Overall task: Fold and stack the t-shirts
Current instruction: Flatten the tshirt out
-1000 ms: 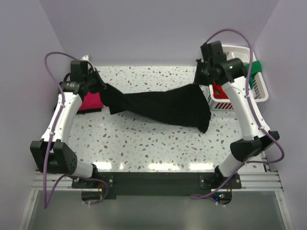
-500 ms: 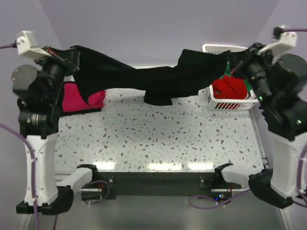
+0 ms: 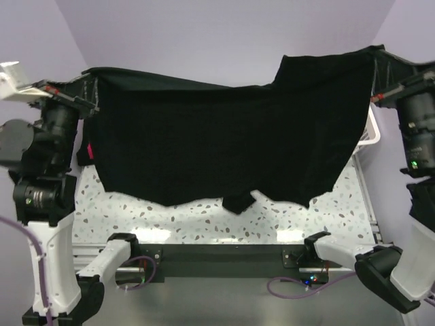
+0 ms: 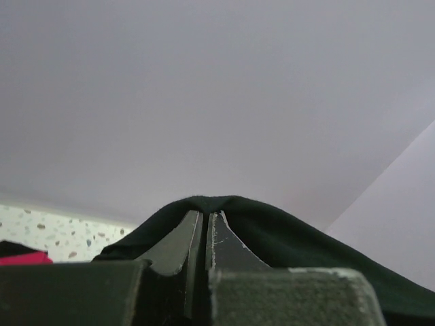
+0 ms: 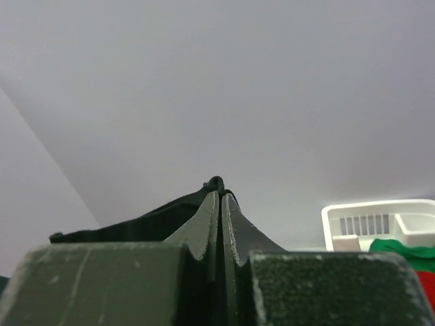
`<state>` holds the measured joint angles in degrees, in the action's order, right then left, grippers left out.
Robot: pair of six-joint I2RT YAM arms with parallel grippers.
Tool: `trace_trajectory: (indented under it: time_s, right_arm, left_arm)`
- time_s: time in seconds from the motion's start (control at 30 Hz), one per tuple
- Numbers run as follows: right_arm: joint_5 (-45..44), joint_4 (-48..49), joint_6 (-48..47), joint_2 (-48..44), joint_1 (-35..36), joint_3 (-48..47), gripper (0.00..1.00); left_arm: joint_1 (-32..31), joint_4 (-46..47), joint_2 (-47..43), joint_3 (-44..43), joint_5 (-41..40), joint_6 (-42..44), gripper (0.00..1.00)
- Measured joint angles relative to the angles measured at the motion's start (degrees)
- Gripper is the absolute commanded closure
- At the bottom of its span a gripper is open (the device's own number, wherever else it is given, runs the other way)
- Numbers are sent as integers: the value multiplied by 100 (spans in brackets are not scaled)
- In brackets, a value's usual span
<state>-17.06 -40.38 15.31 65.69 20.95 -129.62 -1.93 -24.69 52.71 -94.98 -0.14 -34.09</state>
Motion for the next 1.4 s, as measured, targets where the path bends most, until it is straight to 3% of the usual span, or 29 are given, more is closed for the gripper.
trace_trajectory:
  time_s: [0.17,0.37,0.57,0.87,1.23,1.4]
  right_arm:
    - [-26,256,-273,691,-2,424,100]
    - [-24,313,-533,2297,-2,457,100]
    - [-22,103,-750,3193,-2,461,100]
    - [7,232,-916,2629,-2,192,100]
    - [28,457,-1217,1316,-2,-323,100]
    - [31,538,-1300,957,0,-780,100]
  left_arm:
    - [0,114,807,459,634,-87,100]
    - [2,-173,2194,632,1040,-79,100]
    - [0,-719,2520,678,955,-28,100]
    - [2,-763,2061,675,758,-44,100]
    - [2,-741,42,658,-328,-197,100]
    - [0,-892,-442,304,-833,-238,100]
